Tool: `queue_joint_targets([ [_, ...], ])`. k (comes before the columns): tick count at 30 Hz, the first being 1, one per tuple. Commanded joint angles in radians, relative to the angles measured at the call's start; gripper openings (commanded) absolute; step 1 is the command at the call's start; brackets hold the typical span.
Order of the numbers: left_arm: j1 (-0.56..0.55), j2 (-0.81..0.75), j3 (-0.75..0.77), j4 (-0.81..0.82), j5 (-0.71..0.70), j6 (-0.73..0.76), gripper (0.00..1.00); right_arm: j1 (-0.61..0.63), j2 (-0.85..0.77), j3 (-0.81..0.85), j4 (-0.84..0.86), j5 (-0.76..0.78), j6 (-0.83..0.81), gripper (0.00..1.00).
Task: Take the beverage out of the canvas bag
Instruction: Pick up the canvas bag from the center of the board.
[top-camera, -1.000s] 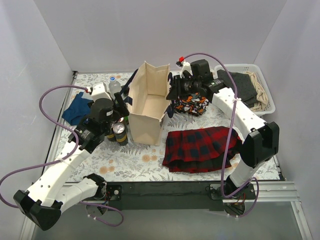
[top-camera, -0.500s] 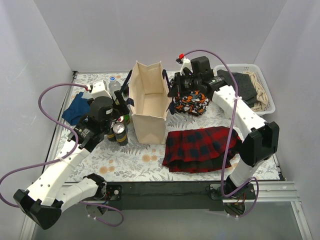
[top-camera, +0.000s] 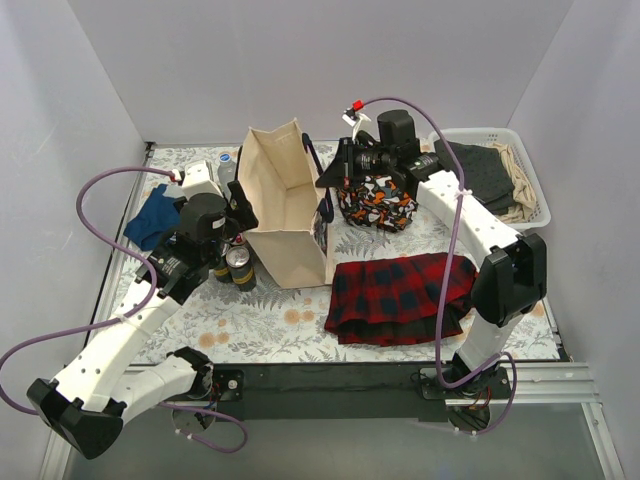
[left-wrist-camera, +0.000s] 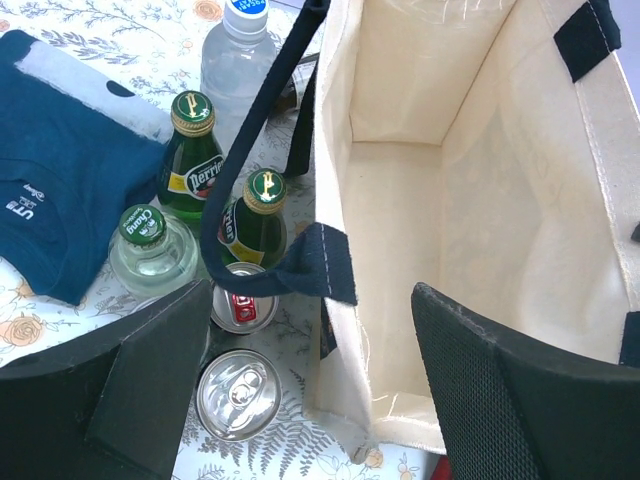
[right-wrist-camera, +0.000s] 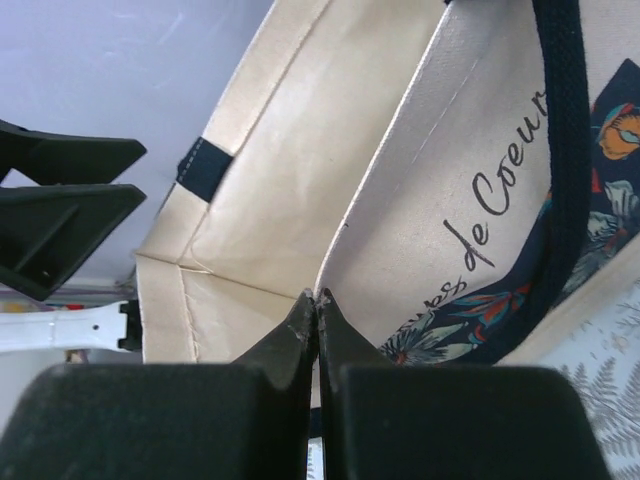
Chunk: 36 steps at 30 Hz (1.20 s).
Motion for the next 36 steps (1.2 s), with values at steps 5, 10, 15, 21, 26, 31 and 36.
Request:
queue_joint_targets([
  [5, -0.003, -0.019, -0.02, 0.006, -0.03, 0.002, 0.79, -0.003, -0.076, -0.075, 0.306, -0.102, 0.154, 0.01],
  [10, -0.003, -0.021, -0.026, 0.009, -0.032, 0.004, 0.79, -0.016, -0.105, -0.151, 0.451, -0.105, 0.24, 0.01],
  [15, -0.002, -0.028, -0.025, 0.01, -0.041, 0.004, 0.79, -0.036, -0.14, -0.219, 0.588, -0.102, 0.294, 0.01],
  [21, -0.003, -0.038, -0.023, 0.02, -0.05, 0.005, 0.8, -0.065, -0.16, -0.287, 0.794, -0.1, 0.409, 0.01],
  [26, -0.002, -0.029, -0.023, 0.018, -0.05, 0.007, 0.8, -0.079, -0.136, -0.37, 1.033, -0.136, 0.596, 0.01],
  [31, -0.002, -0.033, -0.025, 0.02, -0.058, 0.004, 0.8, -0.079, -0.065, -0.388, 1.272, -0.183, 0.757, 0.01],
  [36, -0.002, -0.033, -0.026, 0.02, -0.061, 0.002, 0.8, -0.078, 0.035, -0.344, 1.508, -0.234, 0.947, 0.01],
])
